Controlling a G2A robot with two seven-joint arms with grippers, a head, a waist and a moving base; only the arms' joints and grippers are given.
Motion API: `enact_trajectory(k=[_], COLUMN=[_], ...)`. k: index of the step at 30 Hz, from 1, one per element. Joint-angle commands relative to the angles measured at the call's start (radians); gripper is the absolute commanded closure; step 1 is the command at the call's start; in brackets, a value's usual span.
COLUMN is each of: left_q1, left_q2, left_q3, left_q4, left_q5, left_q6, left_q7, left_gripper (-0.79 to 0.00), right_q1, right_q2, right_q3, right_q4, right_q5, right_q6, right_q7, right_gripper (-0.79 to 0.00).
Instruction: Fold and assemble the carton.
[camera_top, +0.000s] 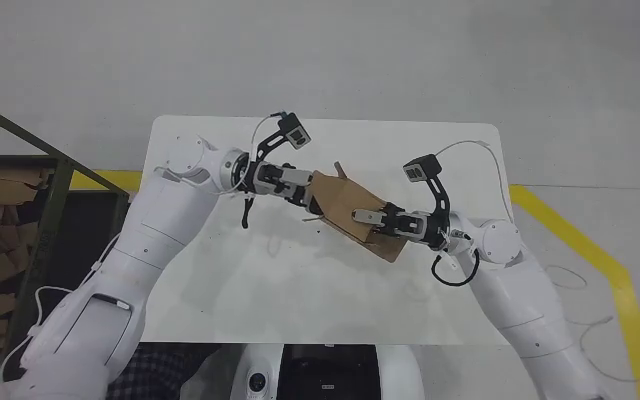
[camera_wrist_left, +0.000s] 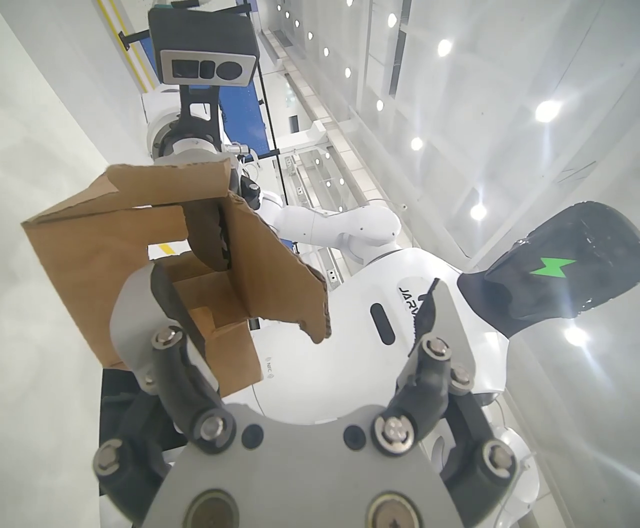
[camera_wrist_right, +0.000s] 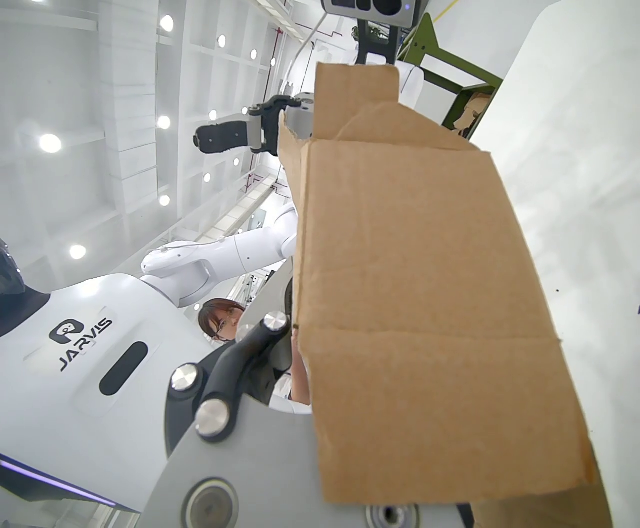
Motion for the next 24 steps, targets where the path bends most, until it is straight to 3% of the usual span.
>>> enact_trajectory(k=[1, 14, 24], left_q1=[0.002, 0.004, 0.01], left_q2=[0.002, 0.009, 0.024], left_q3=[0.001, 0.017, -0.043], left_q4=[-0.005, -0.028, -0.004], left_q5=[0.002, 0.01, -0.003], left_q6=[0.001, 0.016, -0.004], left_q7=[0.0, 0.0, 0.0], left_gripper=[-0.785, -0.785, -0.785], right_q1=[0.0, 0.0, 0.001], right_q2=[0.0, 0.0, 0.004], right_q3=[0.0, 0.0, 0.026], right_q4=[0.0, 0.008, 0.021], right_q5=[0.003, 0.013, 0.012], right_q6=[0.0, 0.003, 0.0], right_q7=[0.001, 0.004, -0.019], right_gripper=[0.0, 0.0, 0.0])
